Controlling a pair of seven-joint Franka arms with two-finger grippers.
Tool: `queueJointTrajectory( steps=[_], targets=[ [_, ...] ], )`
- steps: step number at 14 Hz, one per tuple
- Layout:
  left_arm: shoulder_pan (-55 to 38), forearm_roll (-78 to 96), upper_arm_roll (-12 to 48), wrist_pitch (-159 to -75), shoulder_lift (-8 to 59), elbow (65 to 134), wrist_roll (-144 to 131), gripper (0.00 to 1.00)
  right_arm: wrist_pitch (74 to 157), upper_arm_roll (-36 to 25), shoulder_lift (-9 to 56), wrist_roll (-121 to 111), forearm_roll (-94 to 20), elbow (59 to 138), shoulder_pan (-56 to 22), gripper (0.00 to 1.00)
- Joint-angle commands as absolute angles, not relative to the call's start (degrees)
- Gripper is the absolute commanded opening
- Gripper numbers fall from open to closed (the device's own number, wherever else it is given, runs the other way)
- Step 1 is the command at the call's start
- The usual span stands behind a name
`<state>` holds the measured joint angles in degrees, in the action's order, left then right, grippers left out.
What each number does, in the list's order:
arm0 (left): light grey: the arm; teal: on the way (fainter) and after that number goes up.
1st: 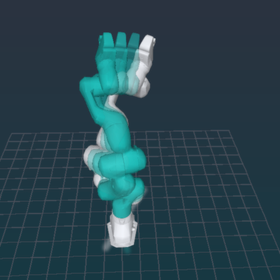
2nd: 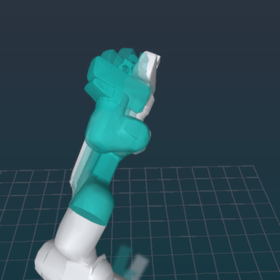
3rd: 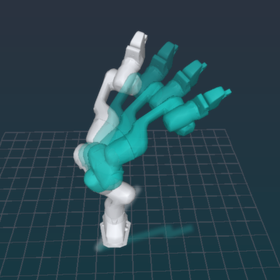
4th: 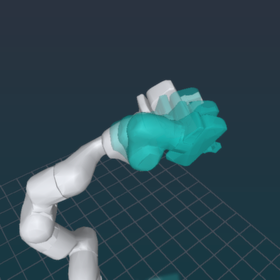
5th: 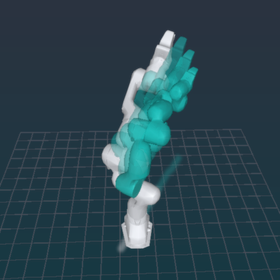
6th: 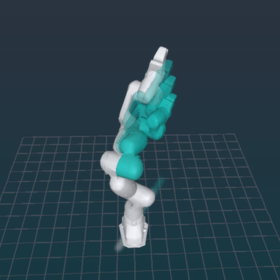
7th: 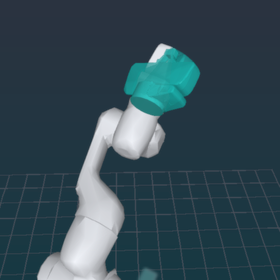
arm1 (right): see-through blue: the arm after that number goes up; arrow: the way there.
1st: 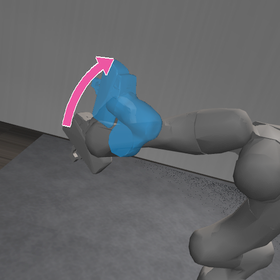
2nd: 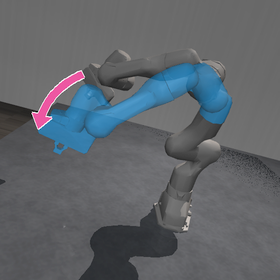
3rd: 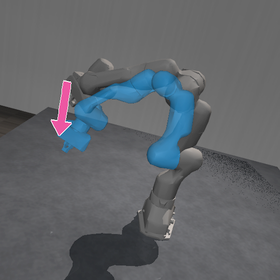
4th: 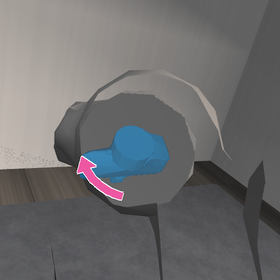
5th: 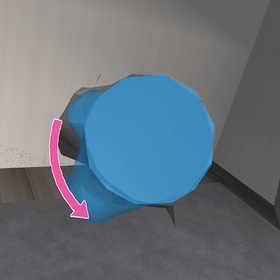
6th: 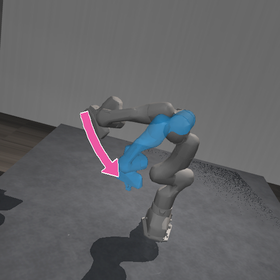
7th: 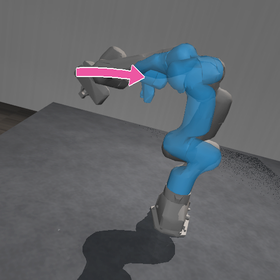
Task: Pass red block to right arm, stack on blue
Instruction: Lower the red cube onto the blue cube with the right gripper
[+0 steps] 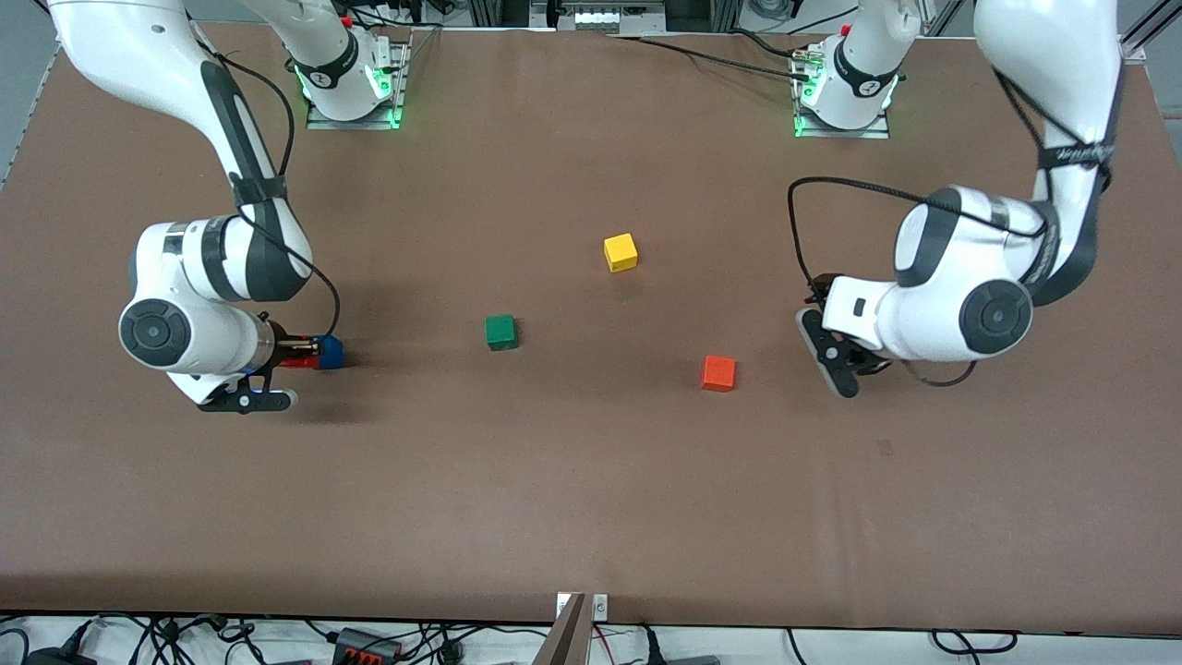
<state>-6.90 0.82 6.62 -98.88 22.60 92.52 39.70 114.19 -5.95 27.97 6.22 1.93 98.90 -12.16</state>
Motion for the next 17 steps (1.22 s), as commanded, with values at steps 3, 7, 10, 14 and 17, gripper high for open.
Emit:
queueJointTrajectory(
  steps=[3, 7, 10, 14, 17],
  targets=[
    [-7.7, -6.5, 7.2, -86.3, 19.1, 84.9, 13.2, 1.00, 122.8, -5.9, 22.9, 9.7, 3.0, 109.2, -13.0, 0.00],
    [-7.1, -5.5, 6.9, -76.6, 19.1, 70.9, 6.1, 1.00, 124.8, -5.9, 22.6, 9.8, 3.0, 111.1, -13.0, 0.00],
    [-5.0, -5.9, 6.2, -76.2, 19.1, 66.2, 6.1, 1.00, 127.6, -6.0, 22.6, 9.8, 3.0, 112.9, -12.9, 0.00],
    [-1.2, -3.3, 4.1, -90.0, 10.3, 78.3, 5.4, 1.00, 127.7, -6.1, 21.3, 9.8, 3.1, 114.6, -12.9, 0.00],
    [0.2, -1.1, 2.6, -94.3, 2.4, 90.8, 4.8, 1.00, 127.6, -6.6, 21.2, 9.8, 3.1, 115.0, -12.8, 0.00]
  ],
)
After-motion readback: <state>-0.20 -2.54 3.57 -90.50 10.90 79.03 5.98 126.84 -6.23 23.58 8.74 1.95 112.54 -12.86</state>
